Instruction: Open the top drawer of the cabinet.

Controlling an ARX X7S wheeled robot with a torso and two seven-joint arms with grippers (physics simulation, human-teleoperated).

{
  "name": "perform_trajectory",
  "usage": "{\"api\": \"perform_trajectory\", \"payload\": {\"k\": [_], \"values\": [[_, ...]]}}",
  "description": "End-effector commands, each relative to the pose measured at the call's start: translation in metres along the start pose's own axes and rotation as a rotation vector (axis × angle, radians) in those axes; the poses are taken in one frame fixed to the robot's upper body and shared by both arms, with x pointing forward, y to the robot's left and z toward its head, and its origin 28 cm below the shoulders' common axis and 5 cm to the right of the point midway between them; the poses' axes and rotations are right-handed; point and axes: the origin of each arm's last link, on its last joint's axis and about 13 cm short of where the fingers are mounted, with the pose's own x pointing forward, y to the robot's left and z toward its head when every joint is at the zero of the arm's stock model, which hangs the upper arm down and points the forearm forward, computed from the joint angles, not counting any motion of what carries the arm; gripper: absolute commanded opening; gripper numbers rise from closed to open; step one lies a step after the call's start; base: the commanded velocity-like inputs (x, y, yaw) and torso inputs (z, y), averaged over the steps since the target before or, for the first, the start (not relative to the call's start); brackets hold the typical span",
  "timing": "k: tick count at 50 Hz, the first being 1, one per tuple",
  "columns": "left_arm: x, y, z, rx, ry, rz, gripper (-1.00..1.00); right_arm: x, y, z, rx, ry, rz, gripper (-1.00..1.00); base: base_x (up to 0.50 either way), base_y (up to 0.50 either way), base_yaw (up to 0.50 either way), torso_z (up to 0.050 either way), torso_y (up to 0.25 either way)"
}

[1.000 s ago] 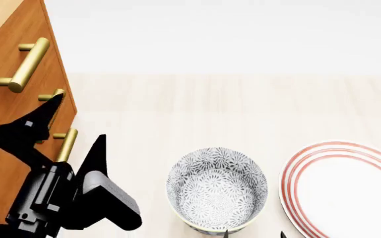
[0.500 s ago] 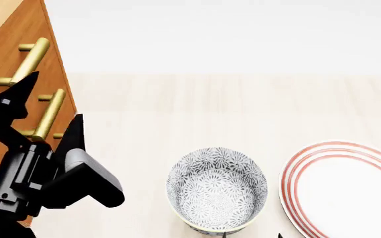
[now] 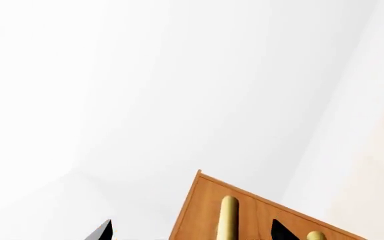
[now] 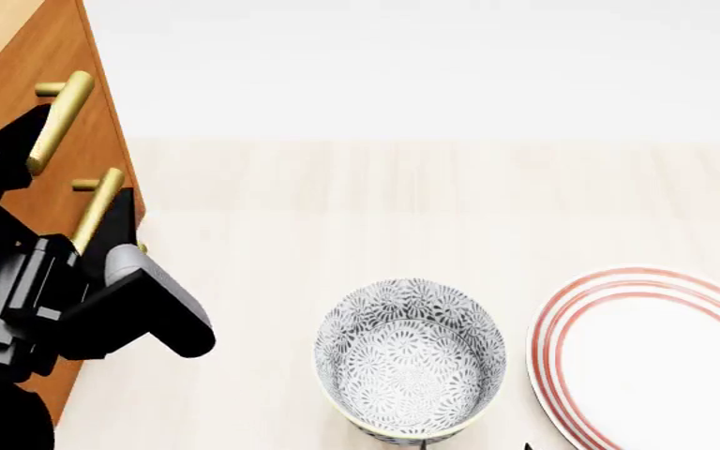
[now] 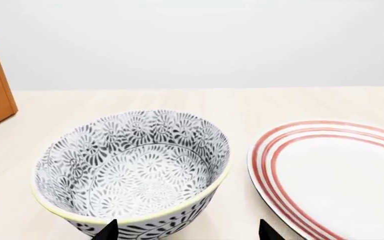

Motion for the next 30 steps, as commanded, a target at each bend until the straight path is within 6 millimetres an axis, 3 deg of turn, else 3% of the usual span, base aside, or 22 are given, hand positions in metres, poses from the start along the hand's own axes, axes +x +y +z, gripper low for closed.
{"api": "perform_trajectory", "payload": {"k": [1, 30], "values": [[0.007, 0.001, -0.003, 0.017, 0.018, -0.022, 1.00, 0.000, 0.000, 0.001, 0.004, 0.004, -0.001, 1.00, 0.00, 0.00, 0.00, 0.000, 0.000], [0.032, 0.006, -0.015, 0.018, 0.117, -0.047, 1.00, 0.001, 0.000, -0.002, 0.015, 0.022, 0.010, 1.00, 0.00, 0.00, 0.00, 0.000, 0.000]]}}
